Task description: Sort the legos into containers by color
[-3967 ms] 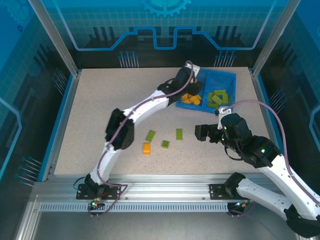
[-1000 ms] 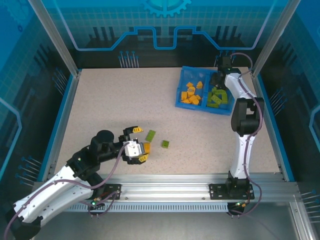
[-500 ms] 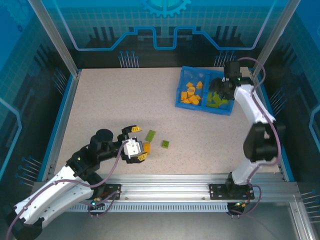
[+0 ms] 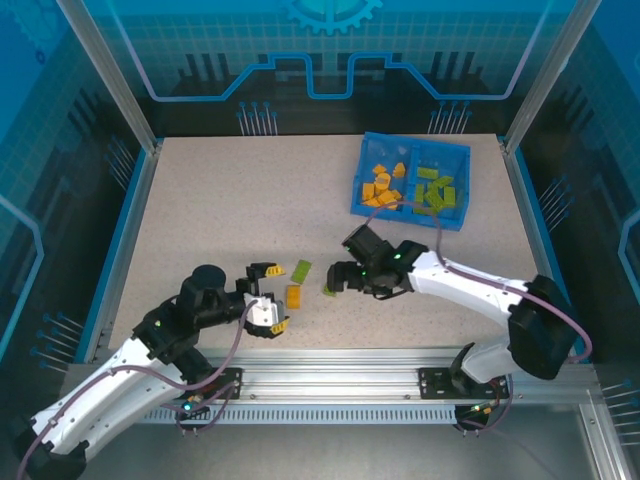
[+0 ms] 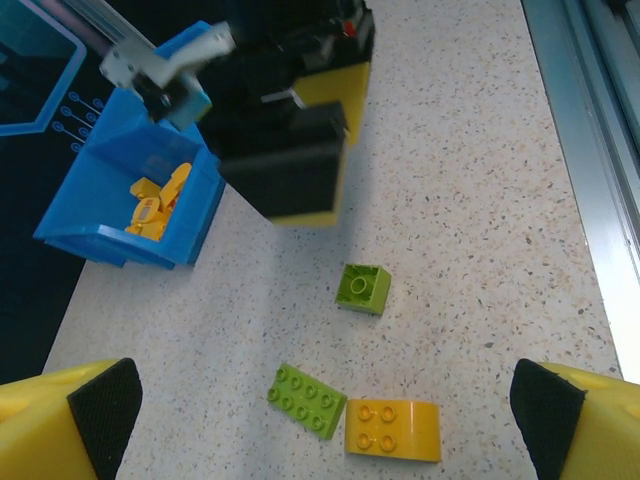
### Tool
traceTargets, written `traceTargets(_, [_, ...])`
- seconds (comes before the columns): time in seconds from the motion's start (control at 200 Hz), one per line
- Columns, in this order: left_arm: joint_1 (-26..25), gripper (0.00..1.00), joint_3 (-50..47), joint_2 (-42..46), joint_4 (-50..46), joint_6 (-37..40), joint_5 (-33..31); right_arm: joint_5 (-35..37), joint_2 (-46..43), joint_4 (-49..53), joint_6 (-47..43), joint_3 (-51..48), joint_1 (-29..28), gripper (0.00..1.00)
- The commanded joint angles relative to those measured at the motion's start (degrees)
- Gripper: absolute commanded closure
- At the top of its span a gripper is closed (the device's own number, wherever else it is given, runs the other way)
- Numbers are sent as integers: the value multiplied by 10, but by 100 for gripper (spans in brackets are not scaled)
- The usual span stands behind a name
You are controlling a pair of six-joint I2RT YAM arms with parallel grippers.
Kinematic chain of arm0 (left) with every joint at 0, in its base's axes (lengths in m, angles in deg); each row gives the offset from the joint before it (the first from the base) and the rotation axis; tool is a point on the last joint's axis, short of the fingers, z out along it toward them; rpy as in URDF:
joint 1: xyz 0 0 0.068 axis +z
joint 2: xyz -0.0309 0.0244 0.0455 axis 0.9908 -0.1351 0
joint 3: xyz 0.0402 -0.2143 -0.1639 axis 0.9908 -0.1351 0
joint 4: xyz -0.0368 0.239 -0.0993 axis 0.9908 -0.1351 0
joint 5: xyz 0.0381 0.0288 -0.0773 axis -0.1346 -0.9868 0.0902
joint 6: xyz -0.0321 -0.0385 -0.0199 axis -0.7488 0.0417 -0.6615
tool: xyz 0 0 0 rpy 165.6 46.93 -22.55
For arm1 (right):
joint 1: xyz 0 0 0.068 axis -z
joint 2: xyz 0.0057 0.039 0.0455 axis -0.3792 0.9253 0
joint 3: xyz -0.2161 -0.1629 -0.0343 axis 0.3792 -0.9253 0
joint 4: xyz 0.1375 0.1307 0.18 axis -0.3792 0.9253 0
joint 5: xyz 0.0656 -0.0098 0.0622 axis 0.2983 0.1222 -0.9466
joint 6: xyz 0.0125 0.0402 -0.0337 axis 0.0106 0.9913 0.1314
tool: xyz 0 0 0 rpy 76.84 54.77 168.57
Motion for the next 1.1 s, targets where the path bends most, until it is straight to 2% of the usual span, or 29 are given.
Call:
traceTargets(0.0, [6,1,6,-5,-16,19,33,25,43,11,70,28,-28,5])
traceTargets(0.105, [6,1,4,-5,-17,17,44,39,97,4,84,57,-39,5])
traceTargets(0.185, [6,1,3,-10,-18,18,54,61,142,13,90,91,-46,9])
traceTargets(0.3, [6,1,9,-20,-28,22,56,84,196,16,101,121,-49,21])
traceTargets(0.545, [6,1,10,-22,-32,24,56,82,258,0,113,128,-51,43])
traceTargets(0.655, [6,1,10,-26,-33,27,59,86,257,-2,114,119,-51,57])
traceTargets(0.735, [6,1,10,-26,-34,27,60,86,244,-14,111,108,-51,63])
traceTargets(0.94, [6,1,11,-25,-34,28,60,103,193,-17,79,94,-52,67])
traceTargets(1.095, [6,1,11,-22,-25,21,59,145,122,-11,67,70,-51,68])
